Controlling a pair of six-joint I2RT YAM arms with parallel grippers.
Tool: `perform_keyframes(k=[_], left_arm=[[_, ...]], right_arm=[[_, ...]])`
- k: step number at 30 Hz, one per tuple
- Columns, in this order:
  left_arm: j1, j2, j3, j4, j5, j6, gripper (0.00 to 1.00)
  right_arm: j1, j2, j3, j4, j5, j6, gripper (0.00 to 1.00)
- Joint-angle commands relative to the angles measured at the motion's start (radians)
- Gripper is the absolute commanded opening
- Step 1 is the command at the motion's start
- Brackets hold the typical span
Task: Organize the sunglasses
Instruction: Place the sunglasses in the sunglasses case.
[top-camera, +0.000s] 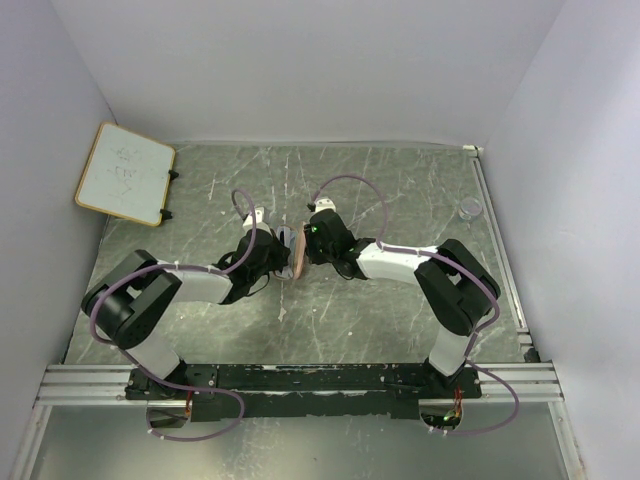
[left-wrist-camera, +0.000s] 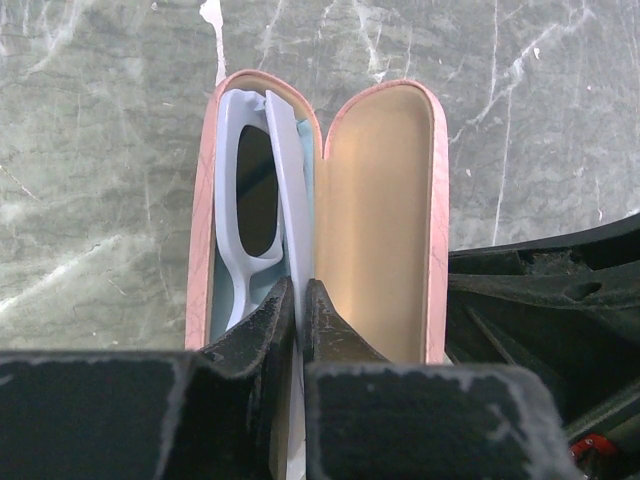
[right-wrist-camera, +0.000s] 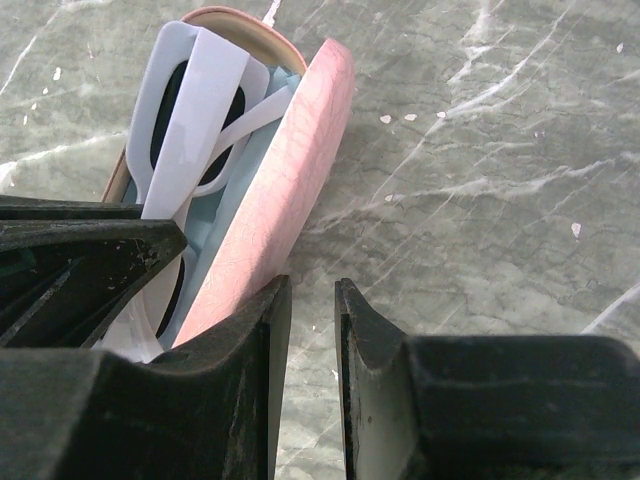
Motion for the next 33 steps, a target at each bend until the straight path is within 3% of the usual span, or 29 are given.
perform_keyframes(k=[1, 5, 10, 23, 33], left_arm=[[0.005, 0.024, -0.008, -0.003, 0.000, 0.028, 0.13], [0.006, 0.023, -0.008, -0.004, 0.003, 0.031, 0.19], [0.007, 0.010, -0.011, -0.008, 0.003, 0.034, 0.42], [0.007, -0.075, 0.011, -0.093, -0.028, 0.064, 0.48], [0.007, -0.219, 0.004, -0.201, -0.150, 0.077, 0.50]], right_arm=[[0.006, -0.015, 0.021, 0.005, 0.015, -0.003, 0.25], [0.007, -0.015, 0.024, 0.003, 0.016, -0.004, 0.25], [0.007, -0.012, 0.024, 0.005, 0.014, -0.003, 0.25], [0.007, -0.008, 0.024, 0.006, 0.013, -0.004, 0.25], [0.007, -0.003, 0.033, 0.004, 0.008, -0.006, 0.25]])
